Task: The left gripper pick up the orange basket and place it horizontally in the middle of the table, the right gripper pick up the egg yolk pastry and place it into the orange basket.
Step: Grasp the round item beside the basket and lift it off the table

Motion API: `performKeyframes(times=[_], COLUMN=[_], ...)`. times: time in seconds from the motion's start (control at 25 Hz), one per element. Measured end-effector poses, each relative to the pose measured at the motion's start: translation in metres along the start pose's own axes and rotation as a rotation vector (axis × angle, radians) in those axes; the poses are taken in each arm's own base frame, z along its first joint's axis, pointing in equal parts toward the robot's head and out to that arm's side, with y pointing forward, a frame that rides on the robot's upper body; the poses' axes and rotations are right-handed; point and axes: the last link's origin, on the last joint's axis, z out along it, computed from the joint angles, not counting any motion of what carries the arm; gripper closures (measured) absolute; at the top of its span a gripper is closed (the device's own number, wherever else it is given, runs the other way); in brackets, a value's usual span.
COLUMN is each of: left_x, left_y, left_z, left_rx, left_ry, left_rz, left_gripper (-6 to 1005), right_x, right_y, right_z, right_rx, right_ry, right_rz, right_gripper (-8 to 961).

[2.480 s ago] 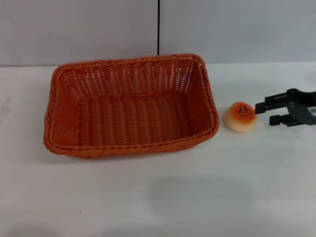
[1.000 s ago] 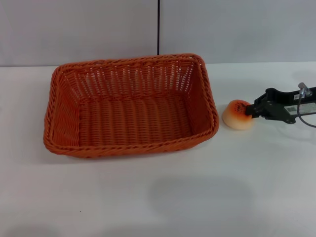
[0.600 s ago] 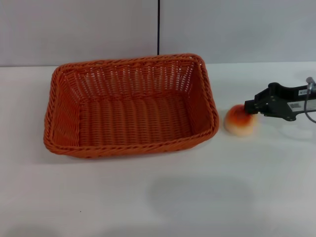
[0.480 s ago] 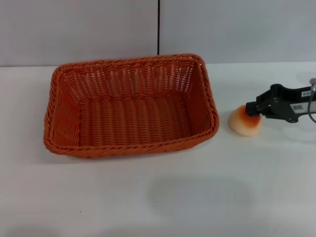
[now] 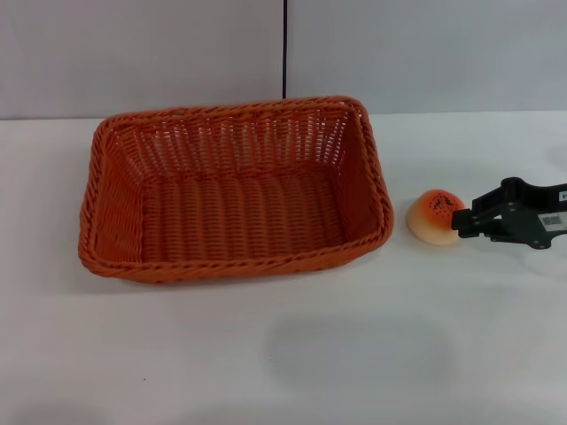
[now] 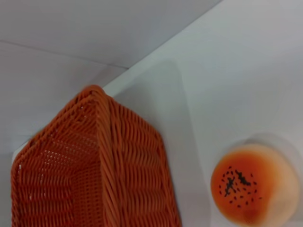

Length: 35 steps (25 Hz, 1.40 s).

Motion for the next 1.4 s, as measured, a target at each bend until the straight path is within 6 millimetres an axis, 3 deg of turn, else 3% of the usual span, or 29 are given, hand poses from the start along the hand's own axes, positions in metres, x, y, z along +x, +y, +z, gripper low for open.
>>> performKeyframes(times=[0.2, 0.6, 0.72, 1.4], left_x=[-0.001, -0.001, -0.001, -0.001], left_y=[0.001, 0.0, 0.0, 0.003], left_z=[0.0, -0.005, -0.005, -0.001], left_rx=[0.0, 0.014, 0.012, 0.0], left_ry=[0.0, -0.002, -0.002, 0.004], left_rz=[-0.003, -0.004, -0.004, -0.006], left_gripper=[275, 275, 275, 275], right_x=[-0.002, -0.009, -0.013, -0.026], right_y=[-0.007, -0.018, -0.019, -0.012], right_z=[-0.003, 0.002, 0.006, 0.027], right_rx=[0.017, 0.058, 0.07, 0.089], right_ry=[-0.029, -0.061, -0.072, -0.085], right_rz=[0.019, 0.024, 0.02, -0.041], right_gripper=[808, 610, 470, 539])
